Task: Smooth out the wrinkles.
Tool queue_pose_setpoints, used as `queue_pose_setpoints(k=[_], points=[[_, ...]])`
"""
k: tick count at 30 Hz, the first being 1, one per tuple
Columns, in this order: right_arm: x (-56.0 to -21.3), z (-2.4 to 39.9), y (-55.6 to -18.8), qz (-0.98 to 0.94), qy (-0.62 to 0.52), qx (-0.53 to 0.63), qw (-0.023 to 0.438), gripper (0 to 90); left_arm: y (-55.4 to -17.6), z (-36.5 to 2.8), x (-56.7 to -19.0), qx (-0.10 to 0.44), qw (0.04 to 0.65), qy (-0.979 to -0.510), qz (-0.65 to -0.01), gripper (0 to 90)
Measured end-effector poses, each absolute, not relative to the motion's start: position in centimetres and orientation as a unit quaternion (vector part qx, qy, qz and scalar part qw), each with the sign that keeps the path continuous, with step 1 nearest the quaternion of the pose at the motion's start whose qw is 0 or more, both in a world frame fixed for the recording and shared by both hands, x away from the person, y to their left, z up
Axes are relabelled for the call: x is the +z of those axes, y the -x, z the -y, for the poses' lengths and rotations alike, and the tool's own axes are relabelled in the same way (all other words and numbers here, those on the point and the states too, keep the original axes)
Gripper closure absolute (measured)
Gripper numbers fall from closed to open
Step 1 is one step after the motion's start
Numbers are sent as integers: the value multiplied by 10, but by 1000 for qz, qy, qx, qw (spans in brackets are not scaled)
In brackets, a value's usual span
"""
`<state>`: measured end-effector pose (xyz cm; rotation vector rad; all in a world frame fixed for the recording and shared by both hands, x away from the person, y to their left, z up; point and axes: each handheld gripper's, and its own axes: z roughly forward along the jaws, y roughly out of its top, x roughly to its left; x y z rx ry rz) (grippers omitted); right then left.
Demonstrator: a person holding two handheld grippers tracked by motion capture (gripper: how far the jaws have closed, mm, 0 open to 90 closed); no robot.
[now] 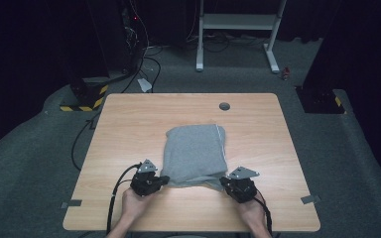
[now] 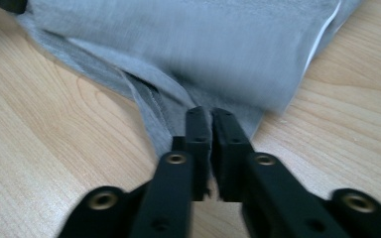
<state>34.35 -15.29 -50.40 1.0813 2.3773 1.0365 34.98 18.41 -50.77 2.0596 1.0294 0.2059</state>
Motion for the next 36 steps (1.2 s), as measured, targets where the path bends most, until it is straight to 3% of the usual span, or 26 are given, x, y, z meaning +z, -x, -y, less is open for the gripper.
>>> queue_pose_setpoints(k=[9, 13, 15, 18, 20, 21, 36], points=[[-484, 160, -344, -808, -394, 400, 178, 655, -351, -183, -502, 90, 424, -805, -405, 657], [-491, 156, -359, -803, -423, 375, 187, 607, -351, -179, -506, 92, 415, -813, -399, 665], [-498, 154, -371, -801, -441, 362, 183, 600, -353, -177, -509, 92, 414, -814, -398, 736], [-504, 152, -381, -805, -446, 353, 167, 729, -355, -176, -510, 98, 409, -816, -397, 876], [-503, 149, -381, -813, -431, 354, 170, 853, -355, -176, -510, 94, 411, -815, -397, 884], [-502, 148, -379, -813, -427, 356, 172, 873, -355, -176, -509, 94, 413, -814, -397, 886], [-469, 152, -355, -806, -397, 394, 192, 879, -347, -188, -493, 88, 441, -798, -402, 887]])
